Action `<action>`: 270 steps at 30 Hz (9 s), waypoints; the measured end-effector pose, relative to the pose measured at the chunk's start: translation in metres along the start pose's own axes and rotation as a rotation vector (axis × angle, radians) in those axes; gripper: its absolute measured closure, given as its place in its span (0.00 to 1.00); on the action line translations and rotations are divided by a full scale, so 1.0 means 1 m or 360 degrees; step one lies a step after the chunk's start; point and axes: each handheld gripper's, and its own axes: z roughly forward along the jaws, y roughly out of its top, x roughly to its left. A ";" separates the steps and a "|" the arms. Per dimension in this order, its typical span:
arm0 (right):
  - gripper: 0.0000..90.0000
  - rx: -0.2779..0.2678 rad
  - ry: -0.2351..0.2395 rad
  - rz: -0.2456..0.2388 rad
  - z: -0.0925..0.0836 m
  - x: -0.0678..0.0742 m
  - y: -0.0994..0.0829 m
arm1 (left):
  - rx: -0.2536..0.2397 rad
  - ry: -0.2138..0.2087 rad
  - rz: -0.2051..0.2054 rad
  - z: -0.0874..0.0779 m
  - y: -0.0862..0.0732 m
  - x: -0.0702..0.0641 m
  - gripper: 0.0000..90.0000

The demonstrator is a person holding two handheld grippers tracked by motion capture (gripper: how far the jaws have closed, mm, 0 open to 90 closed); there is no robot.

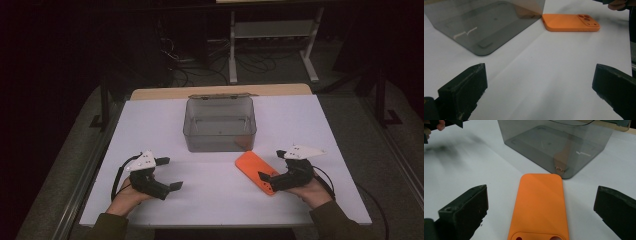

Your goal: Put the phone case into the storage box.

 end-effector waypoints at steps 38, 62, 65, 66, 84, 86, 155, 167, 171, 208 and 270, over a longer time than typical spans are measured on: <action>0.00 0.0012 -0.0052 0.0020 0.018 -0.012 0.026 | -0.0007 -0.0013 0.0001 0.000 0.000 -0.001 0.00; 0.00 0.0010 -0.0060 0.0017 0.027 -0.017 0.043 | -0.0011 -0.0009 0.0003 0.000 0.000 0.000 0.00; 0.00 0.0023 -0.0066 0.0018 0.026 -0.017 0.042 | -0.0012 -0.0009 0.0004 0.000 0.000 -0.001 0.00; 0.00 0.0023 -0.0067 0.0017 0.026 -0.017 0.042 | -0.0013 -0.0008 0.0004 0.000 0.000 -0.001 0.00; 0.00 0.0151 -0.0085 -0.0011 0.024 -0.014 0.041 | -0.0012 -0.0009 0.0001 0.000 0.000 -0.001 0.00; 0.00 0.0176 -0.0084 -0.0017 0.023 -0.013 0.040 | -0.0010 -0.0009 0.0001 0.000 0.000 -0.001 0.00; 0.00 0.0544 -0.0066 -0.0079 0.034 0.001 0.008 | -0.0001 -0.0013 0.0017 0.001 0.000 -0.001 0.00; 0.00 0.0613 -0.0059 -0.0091 0.040 0.002 0.003 | 0.0003 -0.0009 0.0024 0.001 0.000 -0.002 0.00; 0.00 0.0642 -0.0067 -0.0088 0.042 0.002 0.002 | 0.0002 -0.0009 0.0024 0.001 0.000 -0.002 0.00; 0.00 0.0770 -0.0092 -0.0154 0.051 0.006 -0.004 | 0.0005 -0.0009 0.0028 0.001 0.000 -0.002 0.00; 0.16 0.0747 -0.0029 -0.0068 0.040 0.006 0.001 | 0.0007 -0.0007 0.0028 0.001 -0.001 -0.002 0.00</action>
